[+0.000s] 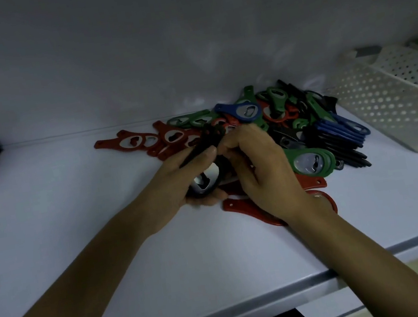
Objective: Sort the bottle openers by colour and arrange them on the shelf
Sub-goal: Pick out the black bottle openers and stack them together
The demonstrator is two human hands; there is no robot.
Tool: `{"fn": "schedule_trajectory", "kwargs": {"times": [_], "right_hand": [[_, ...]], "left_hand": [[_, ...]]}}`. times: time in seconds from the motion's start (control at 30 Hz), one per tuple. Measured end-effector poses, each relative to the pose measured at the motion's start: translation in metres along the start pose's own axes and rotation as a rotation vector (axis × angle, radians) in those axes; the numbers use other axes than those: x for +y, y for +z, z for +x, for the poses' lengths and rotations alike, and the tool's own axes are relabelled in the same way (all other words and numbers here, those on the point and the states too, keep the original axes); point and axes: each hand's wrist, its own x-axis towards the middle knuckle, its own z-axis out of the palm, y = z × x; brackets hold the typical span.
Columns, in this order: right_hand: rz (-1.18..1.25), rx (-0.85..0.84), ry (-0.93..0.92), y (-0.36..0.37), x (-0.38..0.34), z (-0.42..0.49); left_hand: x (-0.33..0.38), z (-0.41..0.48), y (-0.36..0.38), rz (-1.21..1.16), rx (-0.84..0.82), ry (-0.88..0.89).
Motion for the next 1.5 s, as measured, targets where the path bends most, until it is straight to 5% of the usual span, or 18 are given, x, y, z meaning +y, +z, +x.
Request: {"fn": "schedule_trajectory", "kwargs": {"times": [0.17, 0.27, 0.4, 0.6, 0.73, 0.87, 0.97, 1.07, 1.23, 1.37, 1.5], "right_hand": [[-0.32, 0.078, 0.328, -0.008, 0.008, 0.003], [-0.657, -0.158, 0.533, -0.015, 0.019, -0.001], [-0.714, -0.19, 0.483, -0.014, 0.019, -0.001], [-0.108, 0.129, 0.426, -0.014, 0.01, 0.001], [-0.094, 0.122, 0.075, -0.005, 0.005, 0.0], [-0.172, -0.036, -0.018, 0.001, 0.007, -0.002], [-0.111, -0.038, 0.039, 0.002, 0.003, -0.002], [0.152, 0.099, 0.353, -0.002, -0.009, 0.006], [0.59, -0.207, 0.568, 0.002, -0.031, 0.032], [0.837, 0.064, 0.628, 0.03, -0.053, 0.051], [0.997, 0.082, 0.767, 0.065, -0.074, 0.057]], "left_hand": [[-0.006, 0.006, -0.001, -0.06, 0.175, -0.019], [-0.005, 0.008, -0.002, -0.183, 0.182, -0.022], [-0.004, 0.011, -0.004, -0.367, 0.123, -0.051], [-0.005, 0.009, -0.009, -0.402, 0.075, -0.05], [-0.007, 0.009, -0.01, -0.377, 0.035, -0.034], [-0.007, 0.005, -0.011, -0.171, -0.011, 0.048], [-0.008, 0.005, -0.009, -0.148, 0.073, 0.089], [-0.007, 0.002, -0.006, -0.123, 0.117, 0.186], [0.006, -0.006, 0.008, 0.134, 0.118, 0.376], [0.016, -0.014, 0.001, 0.316, 0.18, 0.445], [0.013, -0.039, -0.027, 0.581, 0.304, 0.449]]}}
